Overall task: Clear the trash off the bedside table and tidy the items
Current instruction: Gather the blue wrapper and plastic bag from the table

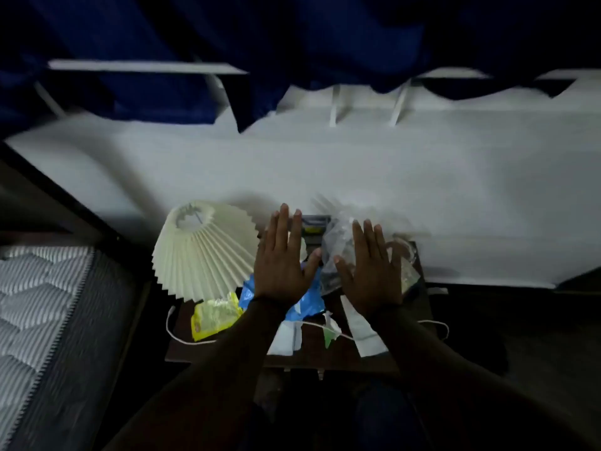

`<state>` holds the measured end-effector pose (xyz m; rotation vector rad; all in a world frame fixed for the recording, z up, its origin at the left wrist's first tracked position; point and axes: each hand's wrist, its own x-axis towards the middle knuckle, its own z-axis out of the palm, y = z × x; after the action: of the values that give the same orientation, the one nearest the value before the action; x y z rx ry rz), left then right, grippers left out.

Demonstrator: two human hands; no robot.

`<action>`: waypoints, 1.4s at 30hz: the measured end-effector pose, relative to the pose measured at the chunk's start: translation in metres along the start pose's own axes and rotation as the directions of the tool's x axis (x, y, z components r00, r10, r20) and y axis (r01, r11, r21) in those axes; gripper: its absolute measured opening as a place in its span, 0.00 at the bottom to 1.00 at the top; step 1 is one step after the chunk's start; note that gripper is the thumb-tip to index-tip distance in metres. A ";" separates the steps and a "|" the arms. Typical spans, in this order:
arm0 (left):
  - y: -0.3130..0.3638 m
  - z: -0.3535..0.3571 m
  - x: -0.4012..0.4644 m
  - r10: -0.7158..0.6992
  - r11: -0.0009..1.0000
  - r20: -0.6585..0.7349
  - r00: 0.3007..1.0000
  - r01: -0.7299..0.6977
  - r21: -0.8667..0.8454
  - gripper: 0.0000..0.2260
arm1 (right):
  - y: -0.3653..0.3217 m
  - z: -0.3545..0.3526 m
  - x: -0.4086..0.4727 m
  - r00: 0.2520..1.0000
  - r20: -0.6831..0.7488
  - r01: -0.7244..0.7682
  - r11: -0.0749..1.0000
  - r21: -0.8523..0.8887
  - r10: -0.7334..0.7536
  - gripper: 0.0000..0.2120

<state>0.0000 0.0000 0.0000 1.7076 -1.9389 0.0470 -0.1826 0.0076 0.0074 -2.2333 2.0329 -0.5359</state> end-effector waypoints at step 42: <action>0.003 0.043 -0.167 -0.560 0.752 0.083 0.825 0.548 -0.366 0.17 | -0.004 0.089 -0.124 0.976 0.034 -0.202 0.836 0.511 0.215 0.19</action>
<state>-0.0119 0.1354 -0.1054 1.9150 -1.2327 -0.4875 -0.1598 0.1135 -0.1000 -1.6777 1.8282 -0.9523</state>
